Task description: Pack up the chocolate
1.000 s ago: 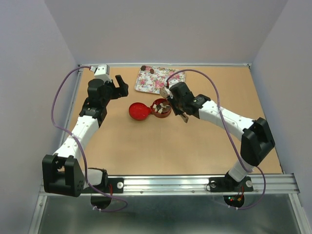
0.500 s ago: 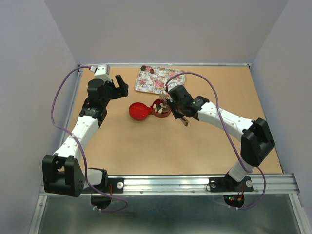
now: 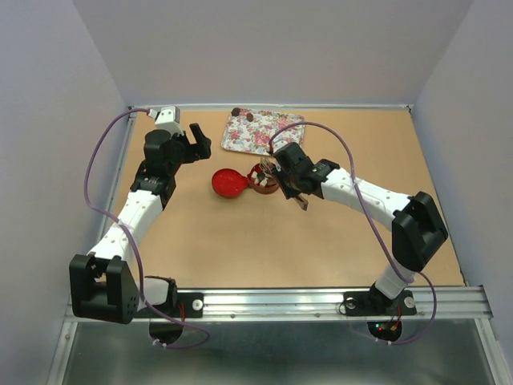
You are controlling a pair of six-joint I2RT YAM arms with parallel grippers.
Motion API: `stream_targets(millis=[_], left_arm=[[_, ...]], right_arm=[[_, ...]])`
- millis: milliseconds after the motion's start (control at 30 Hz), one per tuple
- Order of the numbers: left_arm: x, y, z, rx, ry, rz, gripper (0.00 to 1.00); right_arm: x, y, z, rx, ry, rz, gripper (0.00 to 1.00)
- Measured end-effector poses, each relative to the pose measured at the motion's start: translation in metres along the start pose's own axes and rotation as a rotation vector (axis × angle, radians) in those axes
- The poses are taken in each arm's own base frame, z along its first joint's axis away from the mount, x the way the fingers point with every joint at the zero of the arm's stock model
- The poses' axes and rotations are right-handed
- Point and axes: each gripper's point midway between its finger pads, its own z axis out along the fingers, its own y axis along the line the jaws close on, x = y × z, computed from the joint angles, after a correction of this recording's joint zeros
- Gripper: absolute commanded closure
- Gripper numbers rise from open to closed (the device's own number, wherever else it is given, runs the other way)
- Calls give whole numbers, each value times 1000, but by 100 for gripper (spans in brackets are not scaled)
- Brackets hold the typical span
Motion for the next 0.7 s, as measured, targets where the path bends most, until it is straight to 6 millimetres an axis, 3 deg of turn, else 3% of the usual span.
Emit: stream_targets(millis=[400,700], left_arm=[[0,0,0,0,0,0,1],[0,0,0,0,0,0,1]], right_arm=[[7,0,5,6,29,-7,54],[2,-5,-8,19,9,3,53]])
